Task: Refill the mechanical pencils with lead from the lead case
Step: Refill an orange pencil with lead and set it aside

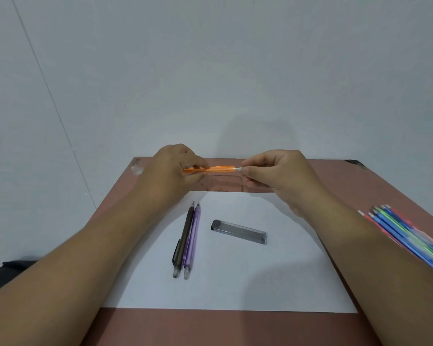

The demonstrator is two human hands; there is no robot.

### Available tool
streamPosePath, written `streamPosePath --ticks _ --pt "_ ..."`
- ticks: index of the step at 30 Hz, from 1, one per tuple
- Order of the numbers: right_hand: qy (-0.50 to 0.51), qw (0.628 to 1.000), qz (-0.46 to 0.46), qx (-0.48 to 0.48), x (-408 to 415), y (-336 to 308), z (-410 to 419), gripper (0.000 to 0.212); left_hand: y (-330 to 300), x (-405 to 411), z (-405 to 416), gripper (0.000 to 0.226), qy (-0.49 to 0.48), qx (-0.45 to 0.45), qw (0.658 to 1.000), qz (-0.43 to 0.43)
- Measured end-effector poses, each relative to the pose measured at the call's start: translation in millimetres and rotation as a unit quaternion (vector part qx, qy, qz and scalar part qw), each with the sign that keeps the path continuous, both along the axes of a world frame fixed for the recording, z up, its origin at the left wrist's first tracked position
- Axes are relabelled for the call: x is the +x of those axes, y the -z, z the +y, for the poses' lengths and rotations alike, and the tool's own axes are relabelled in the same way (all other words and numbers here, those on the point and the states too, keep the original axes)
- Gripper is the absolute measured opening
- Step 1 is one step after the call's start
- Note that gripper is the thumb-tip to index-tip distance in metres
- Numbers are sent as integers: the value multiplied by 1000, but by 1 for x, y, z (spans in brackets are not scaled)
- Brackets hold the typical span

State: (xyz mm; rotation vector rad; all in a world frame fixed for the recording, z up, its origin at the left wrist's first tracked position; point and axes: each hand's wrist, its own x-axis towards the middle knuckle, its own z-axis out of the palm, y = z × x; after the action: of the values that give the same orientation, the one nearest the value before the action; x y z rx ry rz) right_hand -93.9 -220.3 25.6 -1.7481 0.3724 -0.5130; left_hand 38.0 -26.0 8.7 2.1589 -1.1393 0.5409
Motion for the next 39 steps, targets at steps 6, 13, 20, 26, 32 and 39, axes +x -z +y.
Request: streamPosePath --ticks 6,13,20,26,32,39 --pt "-13 999 -18 46 -1 0 0 5 -1 -1 0 19 1 -4 1000 -10" --pt "-27 996 -21 78 1 2 0 5 -1 -4 -2 20 12 -20 1000 3" --pt "-26 994 -45 101 2 3 -4 9 2 -8 -7 19 35 -35 997 59" --pt "-33 991 -33 122 2 0 -4 17 -3 -18 -12 26 84 -25 986 145" --pt "-109 957 -68 259 -1 -8 7 38 -17 -45 -19 20 154 -90 933 314" --pt "-55 892 -150 423 0 -18 12 39 -18 -60 -22 32 231 -111 829 498"
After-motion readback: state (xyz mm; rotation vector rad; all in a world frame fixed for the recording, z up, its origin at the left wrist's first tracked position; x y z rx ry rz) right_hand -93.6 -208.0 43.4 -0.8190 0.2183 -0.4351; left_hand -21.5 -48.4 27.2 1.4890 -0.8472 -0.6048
